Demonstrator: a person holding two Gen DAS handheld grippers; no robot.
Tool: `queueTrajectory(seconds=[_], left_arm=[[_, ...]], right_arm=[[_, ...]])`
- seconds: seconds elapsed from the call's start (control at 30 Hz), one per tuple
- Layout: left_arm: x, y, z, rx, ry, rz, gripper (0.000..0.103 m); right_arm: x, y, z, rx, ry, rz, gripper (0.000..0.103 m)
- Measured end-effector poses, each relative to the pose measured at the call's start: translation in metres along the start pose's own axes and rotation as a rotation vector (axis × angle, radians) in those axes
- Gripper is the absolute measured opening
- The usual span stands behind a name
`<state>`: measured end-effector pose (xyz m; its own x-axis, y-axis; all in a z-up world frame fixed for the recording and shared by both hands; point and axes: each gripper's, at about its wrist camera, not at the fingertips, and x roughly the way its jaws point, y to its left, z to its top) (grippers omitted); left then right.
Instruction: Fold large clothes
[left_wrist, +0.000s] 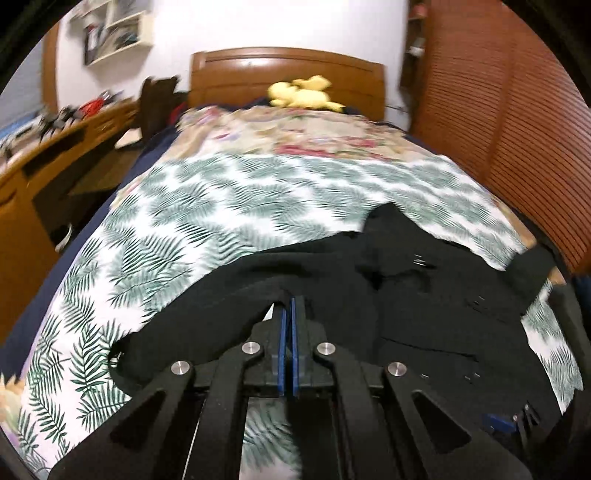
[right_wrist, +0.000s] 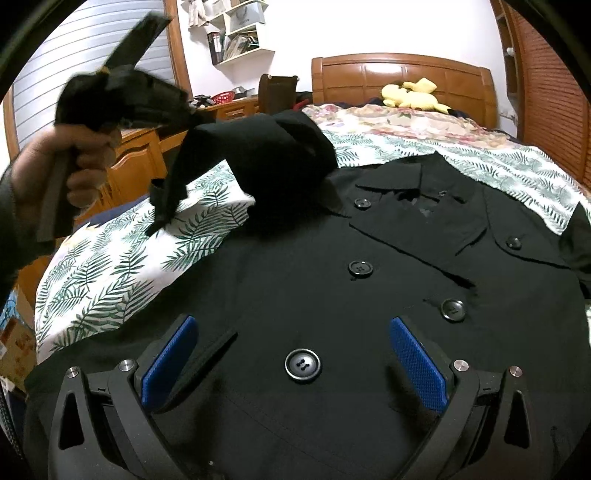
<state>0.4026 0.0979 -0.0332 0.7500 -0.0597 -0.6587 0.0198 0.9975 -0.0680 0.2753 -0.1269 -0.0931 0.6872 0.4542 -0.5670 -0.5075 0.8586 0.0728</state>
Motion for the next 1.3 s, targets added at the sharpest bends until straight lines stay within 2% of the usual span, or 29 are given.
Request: queueTrajectory(seconds=[0.07,0.3,0.4,0.47,0.57,0.7,1.07,1.3], left_arm=[[-0.01,-0.022,-0.002,0.046,0.0,-0.005,0.002],[-0.02,-0.06,-0.015,0.112,0.008,-0.01,0.003],[-0.019,-0.064,-0.021,0.103,0.032,-0.026,0.024],[-0.024,-0.065,-0.024,0.098,0.018,-0.032,0.053],[-0.037,-0.064,-0.026,0.104,-0.027,-0.026,0.076],[-0.037,-0.053,-0.031,0.103,-0.041,0.012,0.078],[0.033,0.024,-0.058,0.006,0.085,0.127,0.078],[0.063,0.055,-0.072,-0.044,0.129,0.183,0.076]], right_arm=[[-0.01,-0.002,-0.003,-0.011,-0.01,-0.007,0.103],[-0.033,-0.022,-0.008,0.008,-0.04,-0.057,0.103],[-0.031,-0.03,-0.011,0.031,-0.035,-0.07,0.103],[-0.028,-0.032,-0.012,0.049,-0.028,-0.066,0.103],[-0.025,-0.029,-0.012,0.061,-0.022,-0.056,0.103],[-0.024,-0.023,-0.01,0.05,-0.026,-0.059,0.103],[-0.024,-0.036,-0.009,0.034,0.0,-0.064,0.103],[-0.02,-0.037,-0.007,0.036,0.024,-0.056,0.103]])
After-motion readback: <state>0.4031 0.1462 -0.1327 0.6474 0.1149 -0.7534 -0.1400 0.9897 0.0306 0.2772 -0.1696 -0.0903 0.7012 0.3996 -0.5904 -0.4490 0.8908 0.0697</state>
